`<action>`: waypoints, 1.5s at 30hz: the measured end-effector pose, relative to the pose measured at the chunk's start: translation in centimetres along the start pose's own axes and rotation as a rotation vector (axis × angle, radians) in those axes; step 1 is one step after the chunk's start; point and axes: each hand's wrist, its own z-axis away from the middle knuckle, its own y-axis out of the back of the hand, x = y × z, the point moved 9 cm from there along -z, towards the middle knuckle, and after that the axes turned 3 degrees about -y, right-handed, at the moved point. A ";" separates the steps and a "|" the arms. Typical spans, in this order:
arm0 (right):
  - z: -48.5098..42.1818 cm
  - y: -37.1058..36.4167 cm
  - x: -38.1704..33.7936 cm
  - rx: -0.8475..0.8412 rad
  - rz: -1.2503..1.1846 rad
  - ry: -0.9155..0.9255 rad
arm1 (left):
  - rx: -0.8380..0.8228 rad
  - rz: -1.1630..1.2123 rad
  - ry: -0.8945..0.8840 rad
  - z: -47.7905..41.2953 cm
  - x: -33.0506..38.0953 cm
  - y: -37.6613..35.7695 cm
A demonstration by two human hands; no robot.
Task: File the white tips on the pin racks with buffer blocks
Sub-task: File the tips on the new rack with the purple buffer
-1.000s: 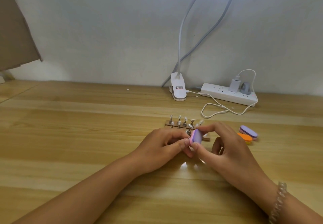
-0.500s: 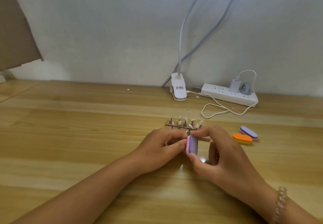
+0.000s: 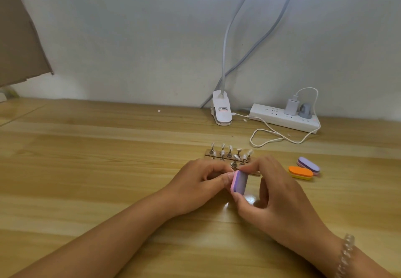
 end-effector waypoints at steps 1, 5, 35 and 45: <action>0.0 0.1 0.1 -0.001 -0.014 -0.017 | 0.004 -0.003 0.008 0.0 -0.1 0.0; -0.3 1.2 1.6 0.107 -0.062 -0.125 | -0.015 0.088 0.046 0.0 -0.2 -0.2; -0.1 0.9 -0.3 0.080 0.096 0.063 | -0.076 -0.163 0.043 0.3 0.7 -0.4; -0.1 1.3 0.1 0.113 0.069 0.044 | -0.006 -0.103 0.006 0.0 0.3 0.2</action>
